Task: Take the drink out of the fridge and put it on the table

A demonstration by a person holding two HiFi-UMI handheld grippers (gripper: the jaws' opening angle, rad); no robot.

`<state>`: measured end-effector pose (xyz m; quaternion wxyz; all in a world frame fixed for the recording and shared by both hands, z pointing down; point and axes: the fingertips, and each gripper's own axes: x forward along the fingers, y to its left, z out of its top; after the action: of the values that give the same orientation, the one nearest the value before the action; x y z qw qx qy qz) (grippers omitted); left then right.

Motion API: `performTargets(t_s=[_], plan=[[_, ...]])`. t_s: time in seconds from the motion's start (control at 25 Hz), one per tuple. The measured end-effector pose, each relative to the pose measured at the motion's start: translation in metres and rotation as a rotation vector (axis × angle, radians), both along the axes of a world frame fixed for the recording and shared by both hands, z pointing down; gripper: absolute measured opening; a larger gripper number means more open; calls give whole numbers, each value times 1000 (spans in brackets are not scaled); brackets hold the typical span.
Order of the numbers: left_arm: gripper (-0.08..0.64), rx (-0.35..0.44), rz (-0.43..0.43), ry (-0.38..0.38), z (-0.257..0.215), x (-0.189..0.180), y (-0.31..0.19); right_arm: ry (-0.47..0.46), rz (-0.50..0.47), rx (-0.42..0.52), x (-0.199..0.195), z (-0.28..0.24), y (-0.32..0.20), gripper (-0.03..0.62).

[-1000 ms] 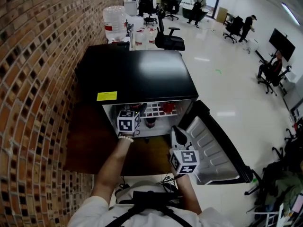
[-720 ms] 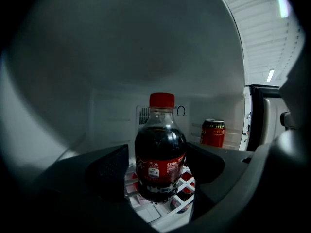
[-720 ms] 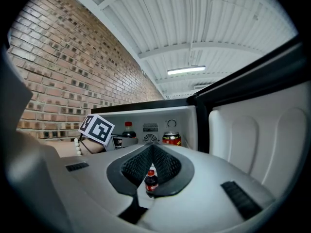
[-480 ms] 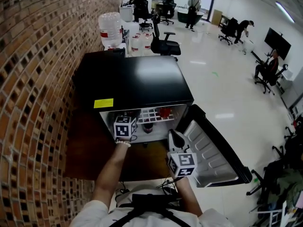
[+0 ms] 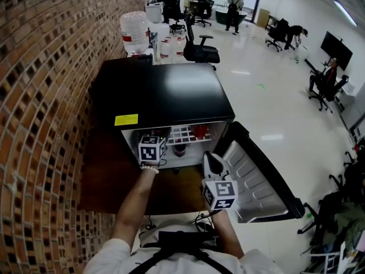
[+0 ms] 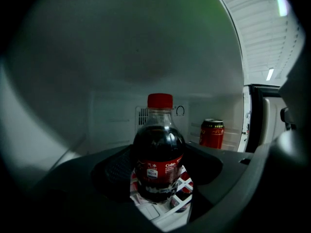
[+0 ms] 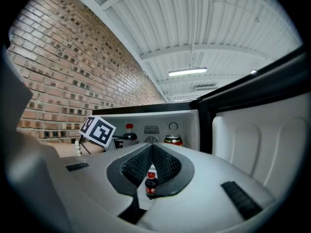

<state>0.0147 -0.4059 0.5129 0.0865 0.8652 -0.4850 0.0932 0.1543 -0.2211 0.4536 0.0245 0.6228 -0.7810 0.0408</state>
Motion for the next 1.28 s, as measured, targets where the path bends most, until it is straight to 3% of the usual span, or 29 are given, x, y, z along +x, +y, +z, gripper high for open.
performTargets(t_s=[0.32,0.84,1.28], plan=[[301,12,21,43,-14,-2,43,-9,1,-1,-1,-2,4,15],[301,-24,47,35,4,-10,105,-15,-23,-10,-13,0,16,15],[301,-66,-18,30,35,-46,135,-20,-53,-17,-27,5,22,15]])
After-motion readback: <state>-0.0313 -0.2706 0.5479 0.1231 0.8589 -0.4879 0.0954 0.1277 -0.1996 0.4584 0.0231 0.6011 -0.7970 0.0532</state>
